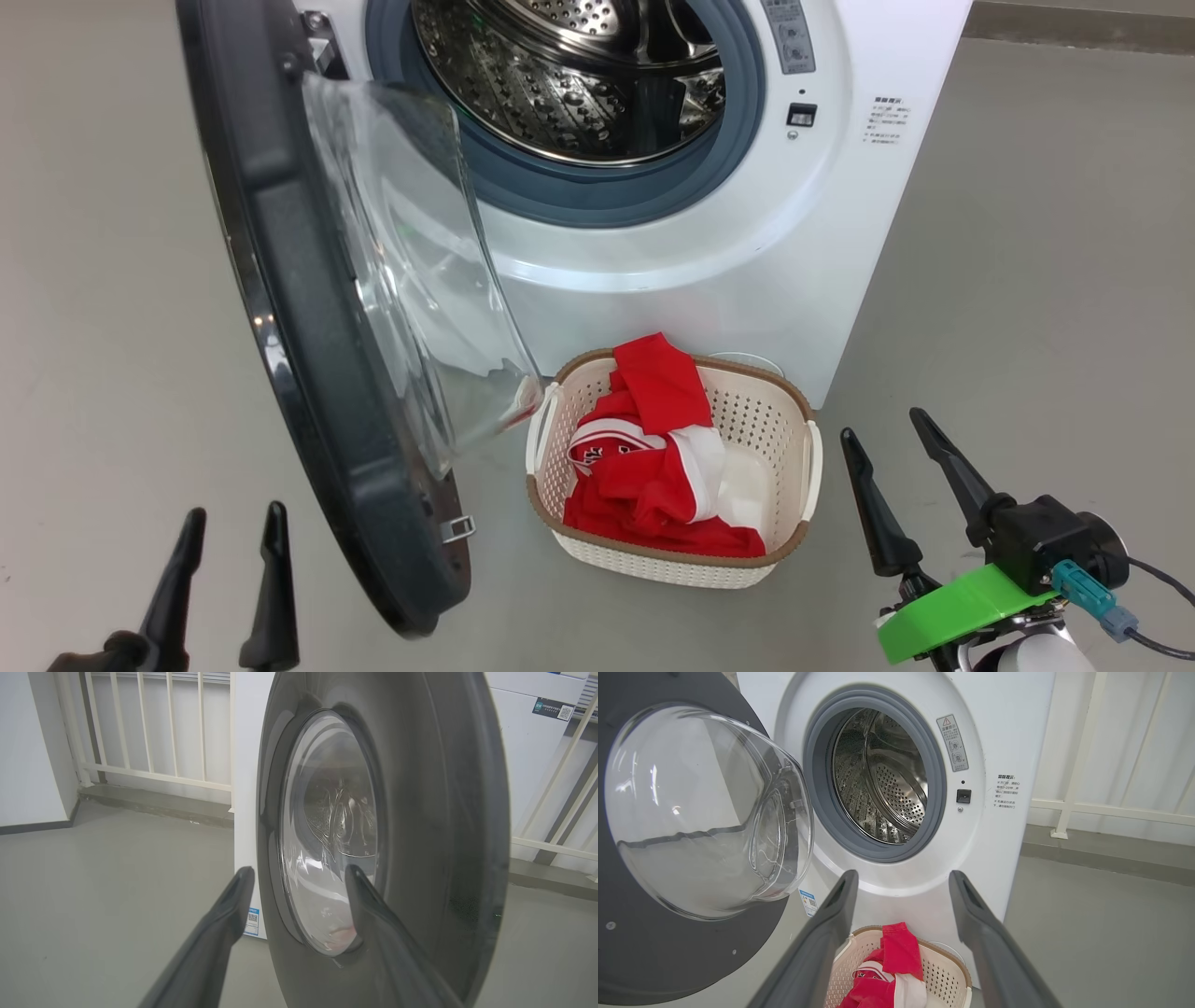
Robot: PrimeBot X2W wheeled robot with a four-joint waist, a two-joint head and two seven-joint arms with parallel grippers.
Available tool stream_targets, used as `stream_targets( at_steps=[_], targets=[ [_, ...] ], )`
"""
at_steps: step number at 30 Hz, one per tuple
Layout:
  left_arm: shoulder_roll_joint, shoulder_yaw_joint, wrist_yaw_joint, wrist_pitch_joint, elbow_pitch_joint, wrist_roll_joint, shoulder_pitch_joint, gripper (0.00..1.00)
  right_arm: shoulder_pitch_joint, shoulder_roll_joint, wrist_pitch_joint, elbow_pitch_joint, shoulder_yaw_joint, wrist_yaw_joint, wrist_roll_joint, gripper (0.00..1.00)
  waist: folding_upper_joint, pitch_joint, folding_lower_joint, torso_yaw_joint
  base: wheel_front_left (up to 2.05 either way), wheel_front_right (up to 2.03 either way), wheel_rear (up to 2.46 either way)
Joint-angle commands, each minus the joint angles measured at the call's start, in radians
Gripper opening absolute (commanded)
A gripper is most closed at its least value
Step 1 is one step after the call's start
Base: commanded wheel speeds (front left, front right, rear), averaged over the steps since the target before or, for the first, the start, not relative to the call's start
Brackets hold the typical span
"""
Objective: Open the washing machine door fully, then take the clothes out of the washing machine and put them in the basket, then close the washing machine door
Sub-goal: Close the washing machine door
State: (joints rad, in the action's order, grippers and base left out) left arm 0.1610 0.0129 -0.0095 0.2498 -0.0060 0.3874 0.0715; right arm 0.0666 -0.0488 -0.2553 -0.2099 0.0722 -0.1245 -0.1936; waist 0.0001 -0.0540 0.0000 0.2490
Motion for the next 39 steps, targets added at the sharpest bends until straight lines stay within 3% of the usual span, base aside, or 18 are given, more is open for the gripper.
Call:
stream_targets(
  at_steps=[1,2,3,4,5,16,24,28,34,39],
  targets=[
    [0.013,0.031,-0.006,0.012,-0.015,-0.012,-0.033,1.00,0.021,-0.001,-0.006,0.023,0.019,-0.006,-0.013,1.00,-0.0001,0.000,0.0000,-0.001,0.00,0.00,0.00],
    [0.014,0.029,-0.005,0.011,-0.014,-0.014,-0.033,0.87,0.021,-0.001,-0.006,0.023,0.019,-0.006,-0.013,1.00,-0.0001,0.000,0.0000,-0.001,0.00,0.00,0.00],
    [0.011,0.030,-0.002,0.011,-0.013,-0.012,-0.034,0.57,0.021,-0.001,-0.006,0.023,0.018,-0.006,-0.013,1.00,-0.0001,0.000,0.0000,-0.001,0.00,0.00,0.00],
    [0.009,0.031,0.002,0.010,-0.014,-0.010,-0.035,0.16,0.021,-0.001,-0.006,0.022,0.017,-0.006,-0.013,1.00,-0.0001,0.000,0.0000,-0.001,0.00,0.00,0.00],
    [0.004,0.035,0.007,0.010,-0.017,-0.004,-0.038,0.00,0.021,-0.001,-0.006,0.022,0.016,-0.006,-0.013,1.00,-0.0001,0.000,0.0000,0.000,0.00,0.00,0.00],
    [-0.036,0.084,-0.016,-0.040,-0.066,0.171,-0.122,0.00,0.029,-0.001,-0.006,0.022,0.015,-0.006,-0.009,1.00,-0.0001,-0.010,0.0000,0.009,0.00,0.00,0.00],
    [-0.090,0.165,-0.042,-0.140,-0.117,0.543,-0.191,0.00,0.037,-0.001,-0.006,0.020,0.020,-0.006,-0.004,1.00,-0.0001,-0.023,0.0000,-0.002,0.00,0.00,0.00],
    [-0.099,0.189,-0.014,-0.205,-0.129,0.693,-0.212,0.00,0.038,-0.001,-0.006,0.019,0.019,-0.006,-0.003,1.00,-0.0001,-0.028,0.0000,-0.006,0.00,0.00,0.00],
    [-0.108,0.249,0.119,-0.365,-0.140,1.050,-0.257,0.00,0.044,-0.001,-0.006,0.011,0.008,-0.006,0.003,1.00,-0.0001,-0.033,0.0000,-0.017,0.00,0.00,0.00],
    [-0.107,0.270,0.202,-0.469,-0.185,1.208,-0.263,0.00,0.046,-0.001,-0.006,0.007,0.005,-0.006,0.001,1.00,-0.0001,-0.033,0.0000,-0.028,0.00,0.00,0.00]
  ],
)
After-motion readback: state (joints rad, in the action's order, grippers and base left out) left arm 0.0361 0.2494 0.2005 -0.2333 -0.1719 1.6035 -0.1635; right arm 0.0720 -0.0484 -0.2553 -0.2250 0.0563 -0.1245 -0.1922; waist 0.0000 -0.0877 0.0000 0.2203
